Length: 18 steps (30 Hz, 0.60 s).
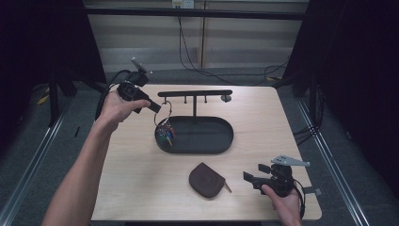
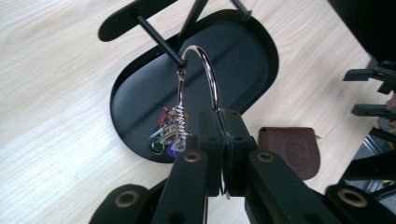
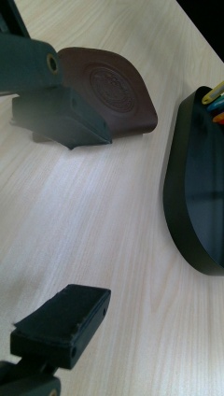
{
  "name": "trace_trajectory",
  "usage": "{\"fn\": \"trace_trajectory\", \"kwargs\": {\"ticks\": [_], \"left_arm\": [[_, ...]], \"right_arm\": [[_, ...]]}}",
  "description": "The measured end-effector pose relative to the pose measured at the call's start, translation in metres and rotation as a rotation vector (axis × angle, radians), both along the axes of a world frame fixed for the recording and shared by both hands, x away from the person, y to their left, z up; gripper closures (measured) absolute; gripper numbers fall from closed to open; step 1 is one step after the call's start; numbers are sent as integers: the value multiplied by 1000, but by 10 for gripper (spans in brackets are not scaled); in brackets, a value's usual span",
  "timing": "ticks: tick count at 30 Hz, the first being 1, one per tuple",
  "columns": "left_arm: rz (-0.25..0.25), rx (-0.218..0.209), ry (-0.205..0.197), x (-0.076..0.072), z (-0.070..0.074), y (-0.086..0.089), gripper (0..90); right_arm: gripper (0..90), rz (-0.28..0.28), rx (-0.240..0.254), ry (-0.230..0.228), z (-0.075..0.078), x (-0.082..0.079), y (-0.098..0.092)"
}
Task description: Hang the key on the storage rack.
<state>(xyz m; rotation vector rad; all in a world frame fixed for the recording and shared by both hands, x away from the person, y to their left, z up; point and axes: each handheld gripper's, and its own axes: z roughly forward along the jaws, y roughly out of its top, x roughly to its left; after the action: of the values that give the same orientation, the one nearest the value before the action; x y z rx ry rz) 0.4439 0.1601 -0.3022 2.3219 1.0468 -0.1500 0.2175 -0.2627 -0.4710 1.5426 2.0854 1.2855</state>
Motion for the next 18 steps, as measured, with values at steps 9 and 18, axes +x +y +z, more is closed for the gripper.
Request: {"fn": "trace_trajectory", "kwargs": {"ticks": [9,18], "left_arm": [[17,-21,-20,4,-10,7,885],[47,-17,-35,7,-16,-1,883]], "right_arm": [[214,-1,4,4,0,0,-1],[212,3,1,4,-1,0,0]]}}
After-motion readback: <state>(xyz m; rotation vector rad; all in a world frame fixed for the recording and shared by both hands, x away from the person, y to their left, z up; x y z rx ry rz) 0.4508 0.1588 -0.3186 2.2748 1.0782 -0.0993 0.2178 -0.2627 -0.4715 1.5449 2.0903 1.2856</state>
